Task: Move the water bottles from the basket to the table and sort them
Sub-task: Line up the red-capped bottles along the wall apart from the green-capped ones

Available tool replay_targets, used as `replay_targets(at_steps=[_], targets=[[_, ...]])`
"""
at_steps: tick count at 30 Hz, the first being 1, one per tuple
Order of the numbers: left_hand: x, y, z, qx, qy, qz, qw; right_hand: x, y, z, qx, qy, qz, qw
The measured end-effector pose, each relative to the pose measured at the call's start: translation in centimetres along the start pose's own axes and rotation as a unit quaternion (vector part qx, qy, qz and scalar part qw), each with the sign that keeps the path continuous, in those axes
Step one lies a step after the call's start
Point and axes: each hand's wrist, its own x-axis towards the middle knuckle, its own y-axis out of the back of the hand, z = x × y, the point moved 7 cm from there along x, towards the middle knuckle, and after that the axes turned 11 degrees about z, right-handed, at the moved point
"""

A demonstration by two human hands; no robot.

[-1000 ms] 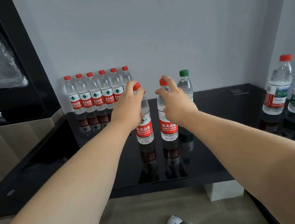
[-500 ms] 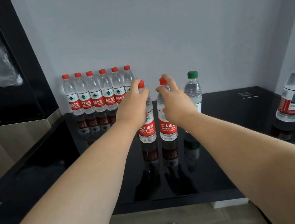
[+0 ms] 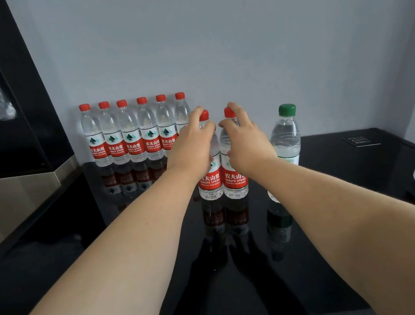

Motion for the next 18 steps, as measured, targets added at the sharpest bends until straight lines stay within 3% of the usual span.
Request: replay_targets(at_steps=[18], targets=[[5.8, -7.0, -4.3, -0.005, -0.033, 0.016, 0.999, 6.5, -6.0, 2.4, -0.009, -0.013, 0.007, 1.000]])
